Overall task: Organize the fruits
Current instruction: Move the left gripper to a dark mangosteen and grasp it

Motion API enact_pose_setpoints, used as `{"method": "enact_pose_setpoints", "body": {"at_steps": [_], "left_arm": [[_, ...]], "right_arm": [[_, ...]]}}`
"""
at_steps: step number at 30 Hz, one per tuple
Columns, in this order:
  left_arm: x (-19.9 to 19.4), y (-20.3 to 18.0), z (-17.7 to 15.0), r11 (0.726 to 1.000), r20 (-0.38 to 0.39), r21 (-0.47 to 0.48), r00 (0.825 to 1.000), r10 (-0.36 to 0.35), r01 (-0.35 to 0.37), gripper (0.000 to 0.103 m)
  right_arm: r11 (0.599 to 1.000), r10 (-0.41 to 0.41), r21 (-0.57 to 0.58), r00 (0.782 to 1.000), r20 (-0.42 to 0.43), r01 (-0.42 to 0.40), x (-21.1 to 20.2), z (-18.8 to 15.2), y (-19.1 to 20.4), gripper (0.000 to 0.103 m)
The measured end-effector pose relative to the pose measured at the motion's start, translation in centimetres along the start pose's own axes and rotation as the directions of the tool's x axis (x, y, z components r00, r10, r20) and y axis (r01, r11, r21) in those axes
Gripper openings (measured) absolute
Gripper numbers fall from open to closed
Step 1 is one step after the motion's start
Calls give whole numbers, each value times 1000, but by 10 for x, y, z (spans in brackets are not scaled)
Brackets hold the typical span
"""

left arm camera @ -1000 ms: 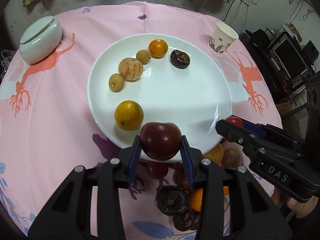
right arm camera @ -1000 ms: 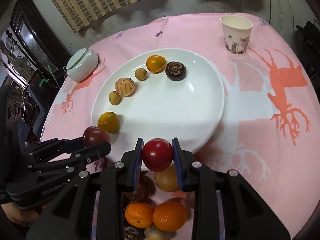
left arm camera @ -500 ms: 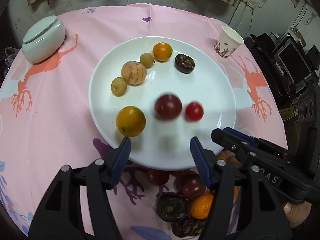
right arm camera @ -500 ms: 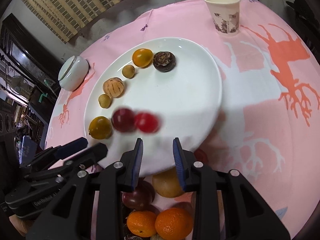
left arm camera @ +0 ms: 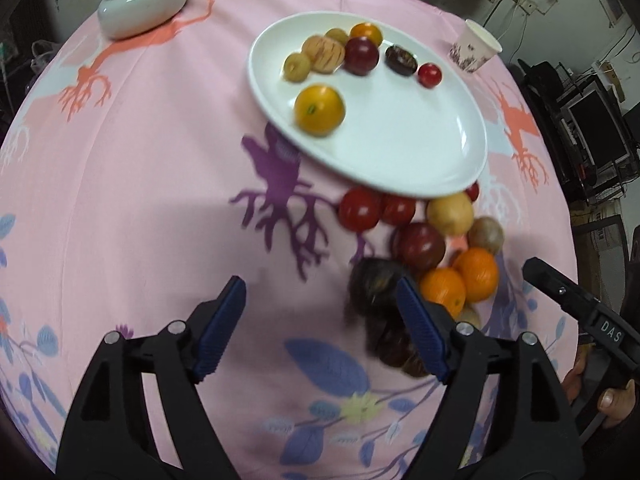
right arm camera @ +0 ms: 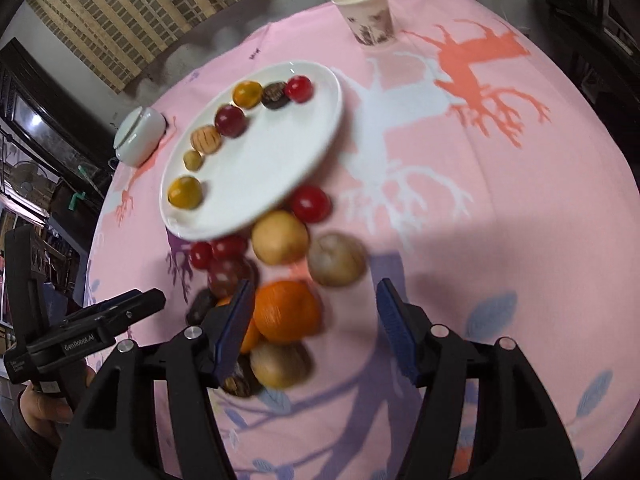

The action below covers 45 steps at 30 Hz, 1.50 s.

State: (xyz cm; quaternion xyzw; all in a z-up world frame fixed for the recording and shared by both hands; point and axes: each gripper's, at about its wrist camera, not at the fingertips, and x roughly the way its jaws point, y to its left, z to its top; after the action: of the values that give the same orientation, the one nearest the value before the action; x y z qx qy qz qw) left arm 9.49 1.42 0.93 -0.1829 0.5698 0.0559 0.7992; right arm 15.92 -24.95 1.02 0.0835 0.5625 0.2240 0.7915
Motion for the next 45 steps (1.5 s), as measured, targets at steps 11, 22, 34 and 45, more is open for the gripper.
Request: {"method": "enact_pose_setpoints", "body": {"at_steps": [11,22,34,45], "left_arm": [[-9,-6,-34,999,-27,36,1000,13,-12,84],[9,-40,-35,992,-44,124,999,-17,23,82],[18,-12,-25,996,-45,91,999,25,-21,85],[28,-26,-33,991,-94,135,996,9,4,82]], "right_arm": [[1000,3,-26,995,-96,-6,-1,-46,7,64],[999,15,-43,996,-91,-19,-10,-61,1,65],[999,24,-32,994,-110,-28,-5,-63,-2,66],[992,29,-114,986,-162,-48,6,-65,24,66]]}}
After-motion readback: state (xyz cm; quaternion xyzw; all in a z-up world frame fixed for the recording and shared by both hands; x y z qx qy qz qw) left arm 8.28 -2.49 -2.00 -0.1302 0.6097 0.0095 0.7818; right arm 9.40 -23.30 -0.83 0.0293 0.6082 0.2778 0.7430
